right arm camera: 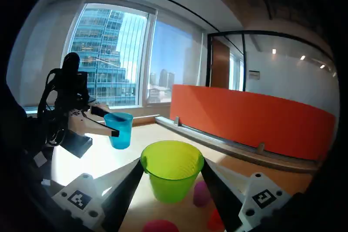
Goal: Pour water
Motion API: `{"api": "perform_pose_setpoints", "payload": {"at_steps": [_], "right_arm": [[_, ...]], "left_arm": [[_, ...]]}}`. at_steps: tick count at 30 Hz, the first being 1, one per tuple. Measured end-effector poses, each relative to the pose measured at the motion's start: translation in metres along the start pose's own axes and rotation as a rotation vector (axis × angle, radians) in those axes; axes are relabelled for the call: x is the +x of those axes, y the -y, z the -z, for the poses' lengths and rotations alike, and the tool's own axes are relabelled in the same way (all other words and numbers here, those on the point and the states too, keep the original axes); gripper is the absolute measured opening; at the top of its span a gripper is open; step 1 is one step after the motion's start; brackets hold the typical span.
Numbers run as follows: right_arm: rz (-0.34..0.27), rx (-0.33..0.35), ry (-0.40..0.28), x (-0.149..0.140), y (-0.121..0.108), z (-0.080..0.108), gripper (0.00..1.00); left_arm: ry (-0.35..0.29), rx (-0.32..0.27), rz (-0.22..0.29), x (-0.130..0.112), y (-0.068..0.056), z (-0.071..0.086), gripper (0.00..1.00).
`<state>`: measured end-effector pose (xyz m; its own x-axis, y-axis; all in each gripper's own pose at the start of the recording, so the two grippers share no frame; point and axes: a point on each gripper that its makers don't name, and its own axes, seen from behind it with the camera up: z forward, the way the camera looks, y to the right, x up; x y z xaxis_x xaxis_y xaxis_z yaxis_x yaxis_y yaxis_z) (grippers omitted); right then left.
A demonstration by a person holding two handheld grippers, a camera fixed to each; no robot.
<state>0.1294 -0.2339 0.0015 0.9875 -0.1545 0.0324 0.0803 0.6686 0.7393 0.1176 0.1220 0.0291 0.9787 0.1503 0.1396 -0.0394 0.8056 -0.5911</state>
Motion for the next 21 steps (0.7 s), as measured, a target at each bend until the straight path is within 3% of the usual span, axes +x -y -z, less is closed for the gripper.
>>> {"api": "perform_pose_setpoints", "payload": {"at_steps": [9, 21], "right_arm": [[0.007, -0.002, -0.064, 0.017, -0.001, 0.003, 0.93], [0.013, -0.004, -0.071, 0.025, -0.004, 0.005, 0.93]], "left_arm": [[-0.021, -0.021, 0.021, 0.009, -0.005, 0.002, 0.84], [-0.027, -0.016, 0.007, 0.013, -0.005, 0.002, 0.84]]}}
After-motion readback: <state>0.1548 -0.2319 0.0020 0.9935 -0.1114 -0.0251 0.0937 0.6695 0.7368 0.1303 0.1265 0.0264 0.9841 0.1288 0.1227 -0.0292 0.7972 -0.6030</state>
